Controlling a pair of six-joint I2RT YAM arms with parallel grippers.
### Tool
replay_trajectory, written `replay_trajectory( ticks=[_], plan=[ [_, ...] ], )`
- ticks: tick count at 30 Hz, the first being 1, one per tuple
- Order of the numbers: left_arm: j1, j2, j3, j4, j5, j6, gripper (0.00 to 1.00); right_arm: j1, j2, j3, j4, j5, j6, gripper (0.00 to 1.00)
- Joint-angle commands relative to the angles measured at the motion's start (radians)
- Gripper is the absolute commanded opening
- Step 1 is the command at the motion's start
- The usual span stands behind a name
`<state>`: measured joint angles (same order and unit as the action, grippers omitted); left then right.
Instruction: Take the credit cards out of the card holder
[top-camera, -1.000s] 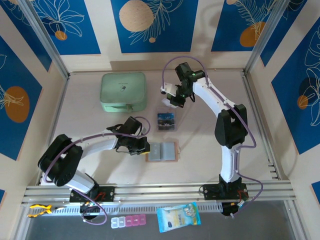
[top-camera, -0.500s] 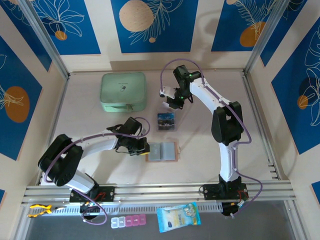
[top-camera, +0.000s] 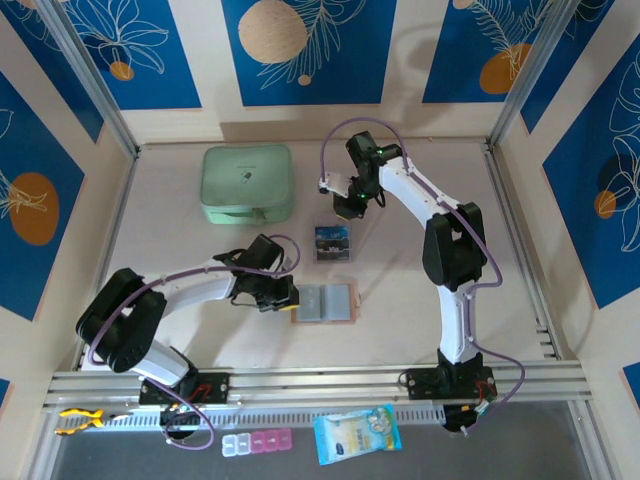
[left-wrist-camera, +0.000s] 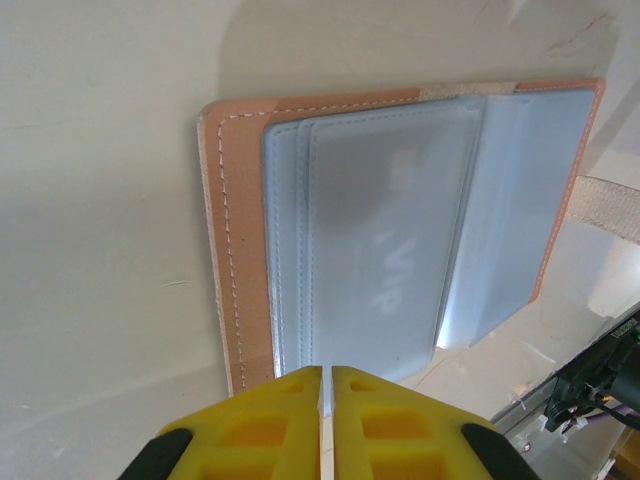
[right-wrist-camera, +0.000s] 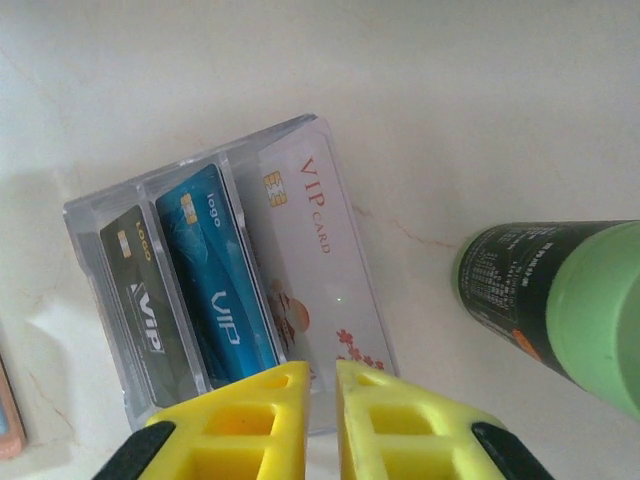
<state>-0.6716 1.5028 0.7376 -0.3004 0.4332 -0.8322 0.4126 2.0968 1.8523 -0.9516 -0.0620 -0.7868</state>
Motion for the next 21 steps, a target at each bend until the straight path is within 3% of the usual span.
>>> replay_trajectory(
  ticks=[1, 16, 21],
  plan=[
    [0.005, 0.005, -0.016, -0.013, 0.006, 0.001, 0.10, 0.011, -0.058, -0.033, 0.026, -0.061, 0.132, 0.15],
    [0.005, -0.018, -0.020, -0.001, -0.015, 0.003, 0.10, 0.027, -0.238, -0.309, 0.164, -0.160, 0.993, 0.14],
    [0.007, -0.017, -0.018, 0.011, -0.022, 0.006, 0.09, 0.069, -0.324, -0.423, 0.226, -0.186, 1.157, 0.13]
  ],
)
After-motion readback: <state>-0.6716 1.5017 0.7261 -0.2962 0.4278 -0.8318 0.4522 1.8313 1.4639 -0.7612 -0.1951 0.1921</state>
